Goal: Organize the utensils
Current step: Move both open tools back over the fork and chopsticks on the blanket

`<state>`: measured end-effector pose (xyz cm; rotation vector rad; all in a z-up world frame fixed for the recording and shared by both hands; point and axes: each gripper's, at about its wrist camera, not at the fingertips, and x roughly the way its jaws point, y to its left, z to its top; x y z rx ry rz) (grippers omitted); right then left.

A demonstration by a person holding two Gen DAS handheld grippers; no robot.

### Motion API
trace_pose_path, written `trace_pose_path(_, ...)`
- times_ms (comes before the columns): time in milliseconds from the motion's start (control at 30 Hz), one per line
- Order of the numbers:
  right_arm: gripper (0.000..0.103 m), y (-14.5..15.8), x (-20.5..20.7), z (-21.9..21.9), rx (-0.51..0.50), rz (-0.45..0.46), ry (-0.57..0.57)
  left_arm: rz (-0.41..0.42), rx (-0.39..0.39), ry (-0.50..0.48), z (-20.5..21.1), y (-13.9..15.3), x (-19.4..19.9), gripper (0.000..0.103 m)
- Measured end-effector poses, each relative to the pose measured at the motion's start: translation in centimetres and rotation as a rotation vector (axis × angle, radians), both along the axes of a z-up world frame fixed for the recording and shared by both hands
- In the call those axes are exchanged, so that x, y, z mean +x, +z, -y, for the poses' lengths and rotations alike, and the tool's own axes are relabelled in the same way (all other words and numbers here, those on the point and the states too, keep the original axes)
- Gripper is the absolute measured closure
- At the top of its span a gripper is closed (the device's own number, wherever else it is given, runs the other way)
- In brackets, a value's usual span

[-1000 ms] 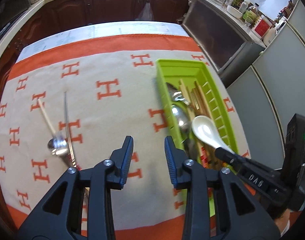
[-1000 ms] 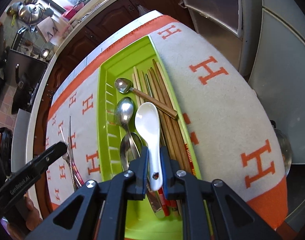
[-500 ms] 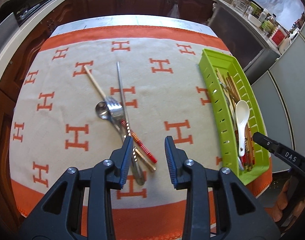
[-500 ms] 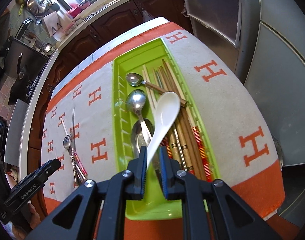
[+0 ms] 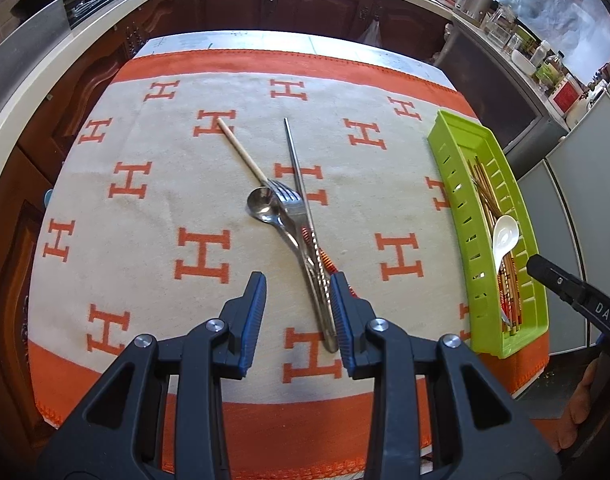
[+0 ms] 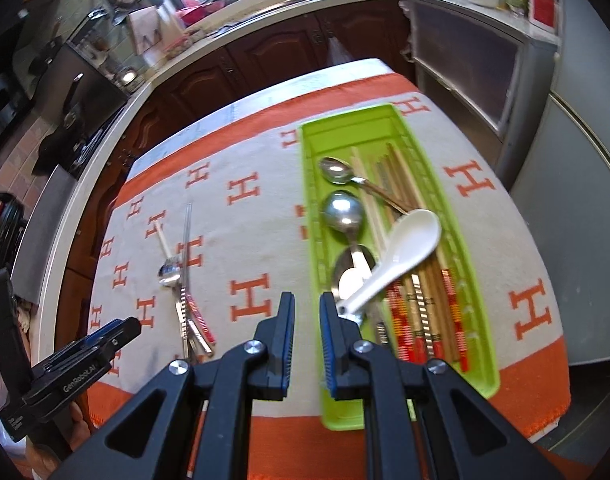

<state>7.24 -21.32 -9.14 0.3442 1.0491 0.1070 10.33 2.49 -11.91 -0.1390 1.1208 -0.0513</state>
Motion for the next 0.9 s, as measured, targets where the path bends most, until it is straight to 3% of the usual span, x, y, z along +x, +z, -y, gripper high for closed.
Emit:
trace_pose_path(300, 0.090, 0.2, 1.5, -5.9, -0.013, 0.019, 0.159, 0.023, -0.008, 0.068, -3.9, -0.3, -0.6, 0.074)
trace_pose_path(500, 0.084, -0.1, 3.0, -10.0, -0.022, 0.028, 0.256, 0.012, -0.024, 0.128, -7.5, -1.2, -0.6, 0.074)
trace_pose_path(667, 0.084, -1.6, 4.2, -14.1, -0.074, 0.042, 0.355, -0.006, -0.035, 0.162, -9.5, -2.3, -0.8, 0.074)
trace_pose_path(900, 0.084, -4.4, 5.8, -17.7, -0.150, 0.028, 0.411, -0.035, -0.050, 0.171, -10.7, -4.0, -0.7, 0.074)
